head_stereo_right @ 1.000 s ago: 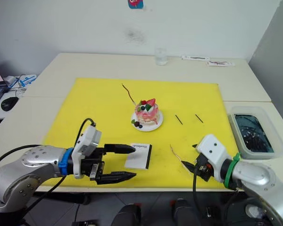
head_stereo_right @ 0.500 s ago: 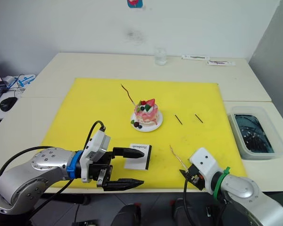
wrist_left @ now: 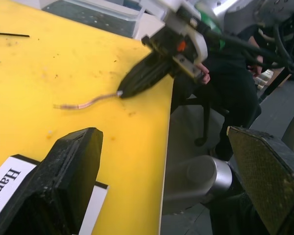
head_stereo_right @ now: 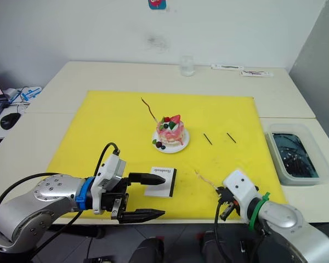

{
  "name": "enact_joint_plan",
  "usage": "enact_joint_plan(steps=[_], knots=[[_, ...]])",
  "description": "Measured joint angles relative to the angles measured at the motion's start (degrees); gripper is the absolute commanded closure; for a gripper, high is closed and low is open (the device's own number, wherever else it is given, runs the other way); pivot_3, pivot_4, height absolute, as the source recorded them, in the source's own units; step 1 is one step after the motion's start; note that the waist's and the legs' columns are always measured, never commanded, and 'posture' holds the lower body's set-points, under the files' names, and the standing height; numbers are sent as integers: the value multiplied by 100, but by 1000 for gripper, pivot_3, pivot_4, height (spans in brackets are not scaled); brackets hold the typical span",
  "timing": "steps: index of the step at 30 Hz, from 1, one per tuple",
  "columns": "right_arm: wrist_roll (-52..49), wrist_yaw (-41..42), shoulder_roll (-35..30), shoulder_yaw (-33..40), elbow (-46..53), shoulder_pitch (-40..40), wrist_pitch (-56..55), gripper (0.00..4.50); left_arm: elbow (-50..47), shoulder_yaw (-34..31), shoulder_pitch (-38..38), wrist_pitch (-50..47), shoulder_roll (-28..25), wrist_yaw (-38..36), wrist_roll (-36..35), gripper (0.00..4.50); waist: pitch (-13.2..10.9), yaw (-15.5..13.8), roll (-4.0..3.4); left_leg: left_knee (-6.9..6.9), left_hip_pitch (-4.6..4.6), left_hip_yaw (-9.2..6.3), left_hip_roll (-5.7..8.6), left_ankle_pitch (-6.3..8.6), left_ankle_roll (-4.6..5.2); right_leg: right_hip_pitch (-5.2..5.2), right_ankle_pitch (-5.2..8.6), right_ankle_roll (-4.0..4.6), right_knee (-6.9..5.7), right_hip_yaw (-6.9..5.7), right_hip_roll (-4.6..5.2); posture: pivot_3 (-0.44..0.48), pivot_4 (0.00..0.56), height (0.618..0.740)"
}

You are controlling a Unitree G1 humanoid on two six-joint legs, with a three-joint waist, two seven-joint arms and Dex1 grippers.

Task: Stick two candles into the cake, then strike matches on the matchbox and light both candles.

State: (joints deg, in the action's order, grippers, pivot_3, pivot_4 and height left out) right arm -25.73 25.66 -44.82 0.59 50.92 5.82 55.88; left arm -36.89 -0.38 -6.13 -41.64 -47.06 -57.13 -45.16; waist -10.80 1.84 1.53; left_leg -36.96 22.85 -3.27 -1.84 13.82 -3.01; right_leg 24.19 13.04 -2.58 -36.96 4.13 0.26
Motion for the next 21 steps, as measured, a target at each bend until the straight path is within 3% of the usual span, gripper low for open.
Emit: enact_joint_plan(steps=[4,8,13,21], knots=[[-25,986,-879,878,-512,203,-540,4471,71,16,22,65,4,-37,16,0,0,-15,1,2,0,-2,1,0,0,-1,0,0,1,-2,0,0,150,740],[99,1888,-1302,1390,-1255,723,-1327,4471,77,146,7,94,69,-73,48,0,0,-12,2,5,2,0,2,1,1,-3,1,1,1,-1,0,0,150,740],[307,2511,-1398,1737,-1845,1173,-2009,4471,76,262,18,116,99,-97,105,0,0,-9,3,2,-1,0,2,1,1,-4,0,1,-4,-1,-1,0,150,740],[432,2778,-1381,1851,-1981,1358,-2275,4471,76,274,21,121,107,-94,110,0,0,-2,3,-7,-5,1,2,0,2,-6,-1,-2,-4,0,-1,0,150,740]])
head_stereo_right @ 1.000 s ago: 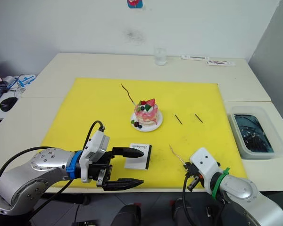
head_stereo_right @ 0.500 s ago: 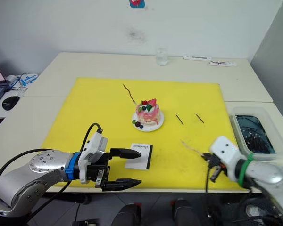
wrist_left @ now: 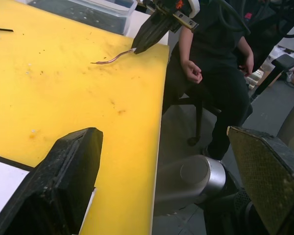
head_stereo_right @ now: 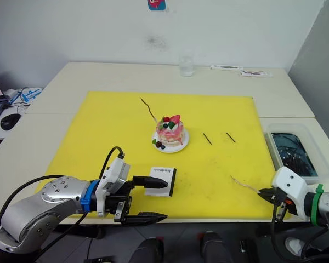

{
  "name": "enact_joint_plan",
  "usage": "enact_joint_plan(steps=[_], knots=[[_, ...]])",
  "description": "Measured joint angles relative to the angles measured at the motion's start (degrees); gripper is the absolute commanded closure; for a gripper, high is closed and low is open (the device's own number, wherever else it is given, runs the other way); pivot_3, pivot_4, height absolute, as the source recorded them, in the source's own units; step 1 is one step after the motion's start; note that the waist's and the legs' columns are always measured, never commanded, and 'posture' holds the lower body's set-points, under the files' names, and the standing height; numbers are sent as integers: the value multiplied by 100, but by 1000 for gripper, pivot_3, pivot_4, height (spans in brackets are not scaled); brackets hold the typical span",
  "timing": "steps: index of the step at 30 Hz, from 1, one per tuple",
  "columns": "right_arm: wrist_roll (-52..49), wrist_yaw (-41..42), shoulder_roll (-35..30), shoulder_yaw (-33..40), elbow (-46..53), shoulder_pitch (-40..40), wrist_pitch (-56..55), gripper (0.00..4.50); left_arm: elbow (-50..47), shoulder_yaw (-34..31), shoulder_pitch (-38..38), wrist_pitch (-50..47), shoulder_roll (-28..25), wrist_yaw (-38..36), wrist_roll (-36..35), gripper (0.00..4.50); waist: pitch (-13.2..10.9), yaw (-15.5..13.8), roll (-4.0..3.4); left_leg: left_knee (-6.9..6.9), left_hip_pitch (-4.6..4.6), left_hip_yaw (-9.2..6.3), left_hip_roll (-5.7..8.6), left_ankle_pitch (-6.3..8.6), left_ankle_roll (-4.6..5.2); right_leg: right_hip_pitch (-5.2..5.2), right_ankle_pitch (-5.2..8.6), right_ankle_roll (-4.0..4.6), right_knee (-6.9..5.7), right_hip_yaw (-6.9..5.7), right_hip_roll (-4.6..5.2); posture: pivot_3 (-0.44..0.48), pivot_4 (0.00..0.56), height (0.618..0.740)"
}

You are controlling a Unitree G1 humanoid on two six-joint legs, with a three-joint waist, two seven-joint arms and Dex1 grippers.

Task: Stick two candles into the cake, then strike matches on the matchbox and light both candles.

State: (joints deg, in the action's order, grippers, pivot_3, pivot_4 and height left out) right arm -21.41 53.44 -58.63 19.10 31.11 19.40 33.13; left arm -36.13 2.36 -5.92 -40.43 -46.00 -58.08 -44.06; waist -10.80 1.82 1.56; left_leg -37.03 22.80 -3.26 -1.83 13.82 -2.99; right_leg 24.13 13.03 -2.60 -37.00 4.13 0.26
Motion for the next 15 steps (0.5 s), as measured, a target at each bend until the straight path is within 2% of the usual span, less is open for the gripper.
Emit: enact_joint_plan(steps=[15], knots=[[2,305,-169,62,-274,44,170,4471,-4,69,-48,-10,24,66,-3,0,0,-2,0,3,1,0,1,0,0,-2,0,0,-2,0,0,0,150,740]])
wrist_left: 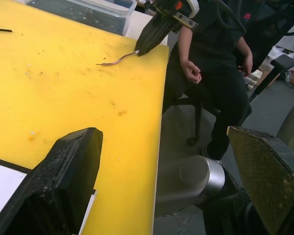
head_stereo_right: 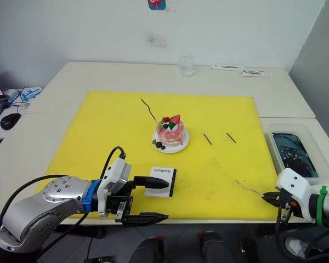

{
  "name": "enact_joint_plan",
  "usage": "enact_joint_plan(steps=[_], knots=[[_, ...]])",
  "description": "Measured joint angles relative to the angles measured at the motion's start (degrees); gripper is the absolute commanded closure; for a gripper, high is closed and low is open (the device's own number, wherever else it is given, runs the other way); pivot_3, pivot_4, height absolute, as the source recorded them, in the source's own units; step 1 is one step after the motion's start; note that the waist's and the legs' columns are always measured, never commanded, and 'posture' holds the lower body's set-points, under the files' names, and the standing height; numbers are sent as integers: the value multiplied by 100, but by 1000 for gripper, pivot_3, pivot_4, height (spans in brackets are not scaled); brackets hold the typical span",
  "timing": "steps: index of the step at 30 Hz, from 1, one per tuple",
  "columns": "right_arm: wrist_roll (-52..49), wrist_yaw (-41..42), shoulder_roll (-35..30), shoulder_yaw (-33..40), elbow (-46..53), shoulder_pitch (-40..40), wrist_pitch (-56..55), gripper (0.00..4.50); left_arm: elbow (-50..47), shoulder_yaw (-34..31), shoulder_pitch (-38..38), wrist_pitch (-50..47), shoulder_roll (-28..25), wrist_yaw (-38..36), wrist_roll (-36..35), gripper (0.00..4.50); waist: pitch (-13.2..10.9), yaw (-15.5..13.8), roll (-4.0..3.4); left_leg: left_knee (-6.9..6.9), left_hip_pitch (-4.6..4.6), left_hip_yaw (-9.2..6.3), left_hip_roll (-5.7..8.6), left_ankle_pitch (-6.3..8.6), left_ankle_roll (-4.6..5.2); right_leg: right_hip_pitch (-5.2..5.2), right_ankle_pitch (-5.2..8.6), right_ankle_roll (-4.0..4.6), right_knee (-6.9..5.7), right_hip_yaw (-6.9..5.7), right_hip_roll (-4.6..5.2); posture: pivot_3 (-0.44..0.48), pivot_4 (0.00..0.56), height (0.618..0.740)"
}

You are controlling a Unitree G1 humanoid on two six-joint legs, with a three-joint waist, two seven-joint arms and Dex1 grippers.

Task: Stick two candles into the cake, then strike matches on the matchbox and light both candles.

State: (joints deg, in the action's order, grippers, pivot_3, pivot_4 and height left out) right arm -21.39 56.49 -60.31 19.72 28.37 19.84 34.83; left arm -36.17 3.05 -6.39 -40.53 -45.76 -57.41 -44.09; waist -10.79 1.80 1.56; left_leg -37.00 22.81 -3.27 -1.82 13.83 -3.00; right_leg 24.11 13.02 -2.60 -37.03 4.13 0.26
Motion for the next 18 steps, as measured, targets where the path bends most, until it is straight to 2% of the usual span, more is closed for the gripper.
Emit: enact_joint_plan(steps=[1,4,11,18], knots=[[-1,22,-8,26,0,11,30,4471,-1,2,1,-1,6,17,0,0,0,0,0,0,0,-1,0,0,0,-1,0,0,0,0,0,0,150,740],[6,49,-24,55,0,5,106,3822,-2,10,0,-1,29,47,0,0,0,1,0,-2,-1,0,0,0,0,-1,0,-1,0,0,0,0,150,740],[-16,16,-153,106,65,-270,425,1337,-2,110,-5,-1,59,51,0,0,0,1,-1,-2,-2,1,0,0,0,-1,-1,-2,-1,2,0,0,150,740],[-302,308,-1004,388,588,-694,1396,1337,-1,126,-3,1,58,52,32,0,1,4,-2,0,-3,1,0,0,0,0,-1,-1,-3,0,0,0,150,740]])
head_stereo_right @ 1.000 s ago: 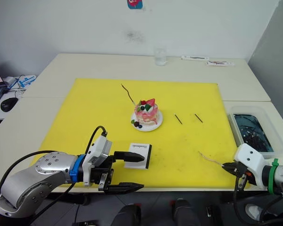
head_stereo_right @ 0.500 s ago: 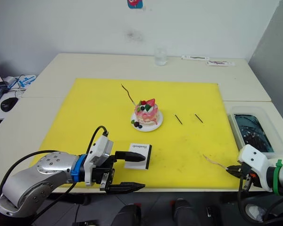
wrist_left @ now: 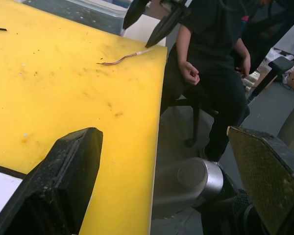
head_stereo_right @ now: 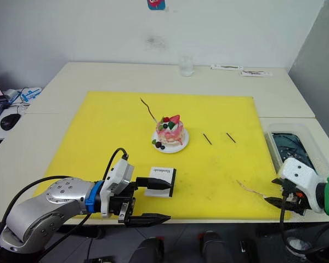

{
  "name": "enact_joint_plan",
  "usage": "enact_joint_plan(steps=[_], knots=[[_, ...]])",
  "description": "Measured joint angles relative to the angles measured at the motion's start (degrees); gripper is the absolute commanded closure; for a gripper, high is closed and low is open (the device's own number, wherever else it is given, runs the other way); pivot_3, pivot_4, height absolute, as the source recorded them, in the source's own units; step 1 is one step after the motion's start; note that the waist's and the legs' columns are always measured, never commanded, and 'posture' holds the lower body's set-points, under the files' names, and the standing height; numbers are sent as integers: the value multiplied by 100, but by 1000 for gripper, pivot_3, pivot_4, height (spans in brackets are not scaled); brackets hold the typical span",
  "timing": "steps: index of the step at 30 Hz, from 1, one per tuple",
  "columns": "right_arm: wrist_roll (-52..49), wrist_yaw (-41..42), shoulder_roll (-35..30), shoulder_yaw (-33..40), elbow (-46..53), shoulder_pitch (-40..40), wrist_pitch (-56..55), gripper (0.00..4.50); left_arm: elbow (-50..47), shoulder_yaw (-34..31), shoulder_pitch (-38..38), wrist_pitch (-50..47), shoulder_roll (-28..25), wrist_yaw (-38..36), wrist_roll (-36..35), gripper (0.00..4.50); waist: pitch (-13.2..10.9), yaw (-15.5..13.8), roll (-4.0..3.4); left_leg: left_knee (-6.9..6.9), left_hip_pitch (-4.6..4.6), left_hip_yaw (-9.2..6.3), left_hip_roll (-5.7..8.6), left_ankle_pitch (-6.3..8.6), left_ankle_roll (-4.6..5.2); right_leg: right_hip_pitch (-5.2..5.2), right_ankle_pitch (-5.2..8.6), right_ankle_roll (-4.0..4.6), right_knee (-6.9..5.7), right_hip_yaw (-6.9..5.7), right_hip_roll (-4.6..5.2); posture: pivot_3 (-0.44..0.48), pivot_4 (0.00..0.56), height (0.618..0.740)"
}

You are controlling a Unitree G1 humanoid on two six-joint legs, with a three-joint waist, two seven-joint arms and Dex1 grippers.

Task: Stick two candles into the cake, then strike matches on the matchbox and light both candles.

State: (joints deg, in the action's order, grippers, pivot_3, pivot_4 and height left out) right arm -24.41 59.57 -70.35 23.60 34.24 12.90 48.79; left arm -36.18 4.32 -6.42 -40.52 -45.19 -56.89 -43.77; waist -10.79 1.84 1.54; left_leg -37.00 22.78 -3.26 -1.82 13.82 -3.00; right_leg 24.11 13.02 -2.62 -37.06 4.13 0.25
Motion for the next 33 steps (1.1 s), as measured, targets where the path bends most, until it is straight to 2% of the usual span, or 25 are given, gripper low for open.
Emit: enact_joint_plan(steps=[3,6,9,17,28,31,33], knots=[[-272,-60,-416,-207,227,-434,789,1337,-3,98,-1,36,19,10,128,0,1,-4,-2,-2,1,2,0,0,0,-1,0,0,1,2,2,0,150,740],[-357,-176,-883,-786,325,-885,1356,1337,-47,318,5,123,138,34,262,0,1,-5,0,-1,1,4,2,0,0,0,0,0,6,2,4,0,150,740],[-379,-170,-1044,-1491,265,-1215,1437,1337,-170,515,-5,234,224,110,455,0,1,-4,0,1,3,5,2,0,0,2,0,0,6,2,5,0,150,740],[43,-72,-1045,-2933,-177,-2049,1094,1337,-242,788,34,473,462,244,742,0,1,-3,-1,0,1,7,2,0,0,4,0,0,2,2,5,0,150,740],[549,319,-841,-3894,-749,-2970,861,1337,-286,906,-6,482,573,393,778,0,2,-1,-3,0,0,8,2,0,0,3,-1,-1,0,2,5,0,150,740],[692,399,-780,-4035,-820,-3053,834,1918,-286,938,-17,490,604,400,808,0,2,-1,-3,0,0,8,2,0,0,3,-1,-2,0,2,5,0,150,740],[760,414,-743,-4063,-849,-3102,830,2652,-286,956,-24,493,612,406,835,0,2,-1,-3,-1,-1,8,2,0,0,2,-2,-2,-1,2,4,0,150,740]])
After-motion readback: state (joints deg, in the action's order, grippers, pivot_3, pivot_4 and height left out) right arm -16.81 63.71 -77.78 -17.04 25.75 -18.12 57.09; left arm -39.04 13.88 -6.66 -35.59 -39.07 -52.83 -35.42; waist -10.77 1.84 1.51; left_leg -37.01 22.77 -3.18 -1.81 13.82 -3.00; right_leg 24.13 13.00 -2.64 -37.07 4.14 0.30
